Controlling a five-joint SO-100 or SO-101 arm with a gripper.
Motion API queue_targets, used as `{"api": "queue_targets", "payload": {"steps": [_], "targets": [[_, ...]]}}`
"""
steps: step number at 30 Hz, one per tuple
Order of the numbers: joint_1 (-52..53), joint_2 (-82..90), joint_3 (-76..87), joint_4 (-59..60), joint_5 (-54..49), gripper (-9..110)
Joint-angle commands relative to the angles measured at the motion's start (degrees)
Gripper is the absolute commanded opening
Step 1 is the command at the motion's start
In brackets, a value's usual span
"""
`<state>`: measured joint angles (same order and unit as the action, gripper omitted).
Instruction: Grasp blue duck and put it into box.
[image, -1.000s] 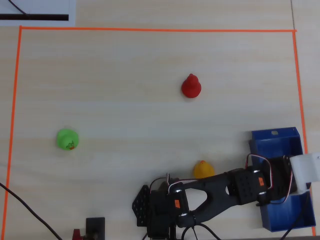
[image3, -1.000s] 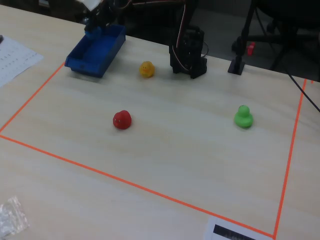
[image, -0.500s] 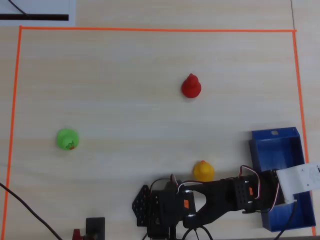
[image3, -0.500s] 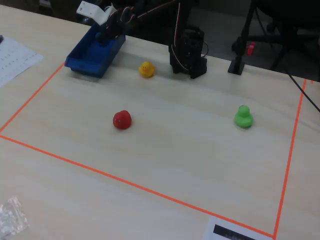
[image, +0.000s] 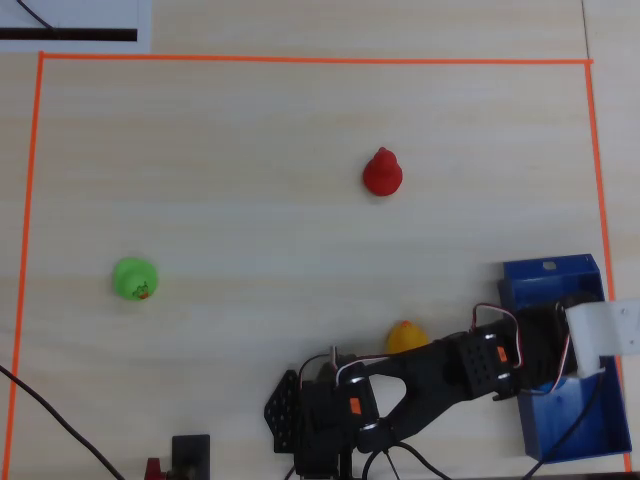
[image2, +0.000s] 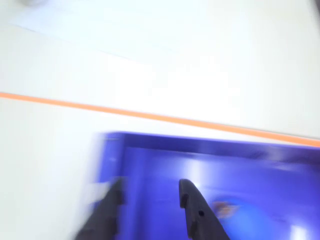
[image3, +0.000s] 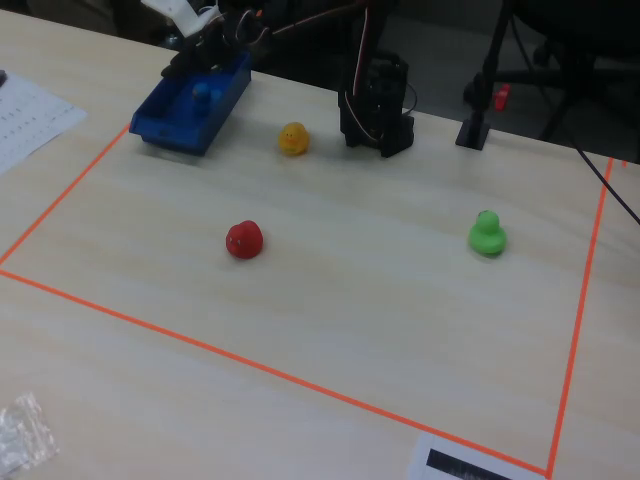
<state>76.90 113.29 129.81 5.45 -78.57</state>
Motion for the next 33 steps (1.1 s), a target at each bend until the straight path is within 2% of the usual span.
{"api": "queue_targets", "payload": {"steps": [1, 5, 12, 18, 24, 28, 33], "targets": [[-11.95, 11.07, -2.11, 3.60, 7.21, 0], [-26.54, 22.85, 3.16, 9.67, 10.46, 0], [-55.90, 46.23, 16.88, 29.88, 14.77, 0], [-73.39, 57.30, 28.92, 41.75, 18.46, 0], [-79.10, 68.20, 45.09, 45.88, 18.19, 0], [-80.16, 75.94, 48.34, 57.57, 16.00, 0], [-80.68, 76.46, 48.34, 69.17, 8.96, 0]]}}
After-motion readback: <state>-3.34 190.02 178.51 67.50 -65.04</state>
